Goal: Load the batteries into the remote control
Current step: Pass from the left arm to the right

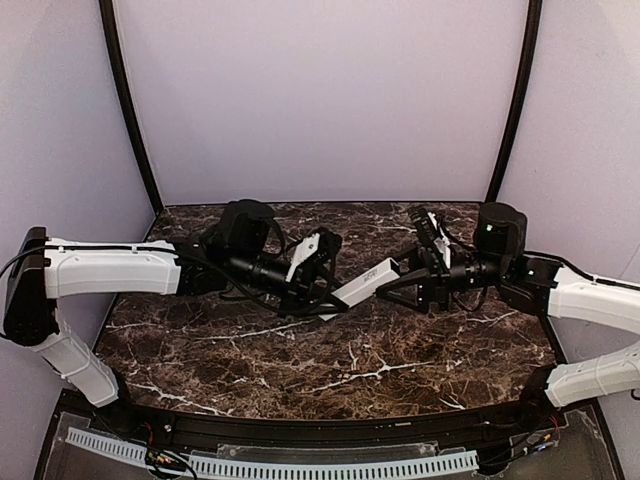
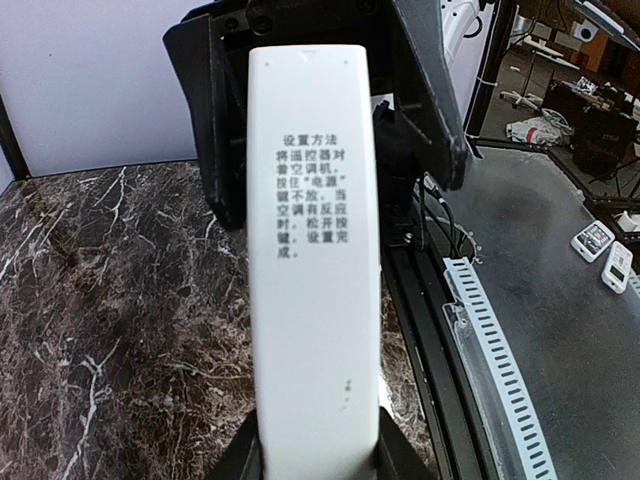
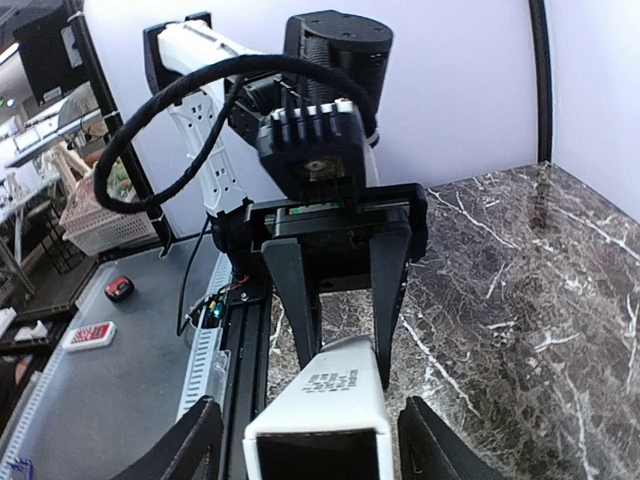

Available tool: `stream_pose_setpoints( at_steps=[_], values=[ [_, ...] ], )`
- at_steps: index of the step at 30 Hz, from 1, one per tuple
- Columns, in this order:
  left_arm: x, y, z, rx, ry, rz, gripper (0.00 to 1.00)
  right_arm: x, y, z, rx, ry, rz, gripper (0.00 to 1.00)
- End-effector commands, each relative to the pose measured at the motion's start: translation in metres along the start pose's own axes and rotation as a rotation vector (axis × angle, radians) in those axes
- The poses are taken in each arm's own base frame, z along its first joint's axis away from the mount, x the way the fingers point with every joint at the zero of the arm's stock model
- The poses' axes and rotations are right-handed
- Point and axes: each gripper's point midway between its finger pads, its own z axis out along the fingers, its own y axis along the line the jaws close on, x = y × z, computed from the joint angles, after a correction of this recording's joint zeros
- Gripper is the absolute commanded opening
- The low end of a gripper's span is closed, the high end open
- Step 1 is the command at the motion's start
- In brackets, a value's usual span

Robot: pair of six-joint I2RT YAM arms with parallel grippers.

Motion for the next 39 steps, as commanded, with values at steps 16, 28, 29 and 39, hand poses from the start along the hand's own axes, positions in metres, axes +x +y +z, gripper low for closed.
stream_pose_setpoints(
  at_steps=[16,28,29,39],
  values=[
    [-0.019,-0.003,-0.007,0.044,-0.096,-0.019,0.28,-0.02,0.007,0.007,-0.029,-0.02,-0.073,0.22],
    [-0.008,0.017,-0.024,-0.105,-0.062,-0.033,0.89,-0.006,-0.007,0.005,0.053,0.057,-0.016,0.09],
    [-0.005,0.019,-0.026,-0.12,-0.062,-0.035,0.91,-0.002,-0.009,0.005,0.064,0.074,-0.006,0.09],
    [0.027,0.074,-0.065,-0.52,-0.05,-0.162,0.99,0.046,-0.047,0.005,0.238,0.346,0.127,0.06]
  ],
)
